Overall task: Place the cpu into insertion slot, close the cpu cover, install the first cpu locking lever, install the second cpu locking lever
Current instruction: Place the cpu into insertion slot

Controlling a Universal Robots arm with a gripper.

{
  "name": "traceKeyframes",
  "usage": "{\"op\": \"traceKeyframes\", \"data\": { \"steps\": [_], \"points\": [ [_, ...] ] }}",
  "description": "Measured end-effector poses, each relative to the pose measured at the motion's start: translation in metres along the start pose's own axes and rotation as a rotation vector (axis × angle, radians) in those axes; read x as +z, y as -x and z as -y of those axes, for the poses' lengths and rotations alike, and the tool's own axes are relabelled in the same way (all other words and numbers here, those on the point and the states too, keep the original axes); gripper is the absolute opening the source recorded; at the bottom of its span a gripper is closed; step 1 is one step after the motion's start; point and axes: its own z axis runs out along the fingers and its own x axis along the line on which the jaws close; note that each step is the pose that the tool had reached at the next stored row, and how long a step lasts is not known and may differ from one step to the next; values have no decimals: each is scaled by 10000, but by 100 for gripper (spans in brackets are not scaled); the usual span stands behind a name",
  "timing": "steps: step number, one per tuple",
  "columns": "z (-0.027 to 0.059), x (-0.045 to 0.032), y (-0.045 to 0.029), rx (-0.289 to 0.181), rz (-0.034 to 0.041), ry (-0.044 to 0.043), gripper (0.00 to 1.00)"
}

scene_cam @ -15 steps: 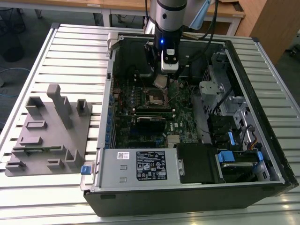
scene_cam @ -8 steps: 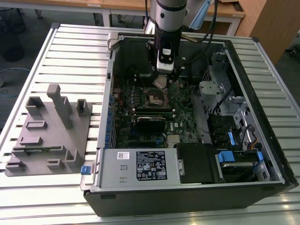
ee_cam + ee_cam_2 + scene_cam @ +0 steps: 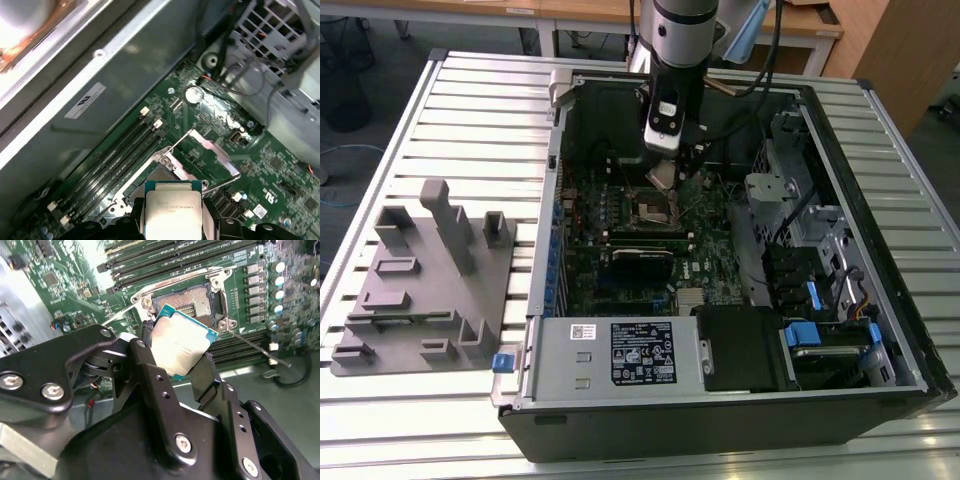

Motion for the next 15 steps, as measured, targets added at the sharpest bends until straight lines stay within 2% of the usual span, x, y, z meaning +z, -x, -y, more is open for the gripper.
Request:
{"op": "traceKeyframes", "data": {
  "steps": [1,8,13,15],
  "points": [
    [0,0,0,137,12,0,54],
    [0,1,0,184,17,1,54],
    [0,2,0,861,77,3,54],
    [0,2,0,938,84,2,54]
  ]
}}
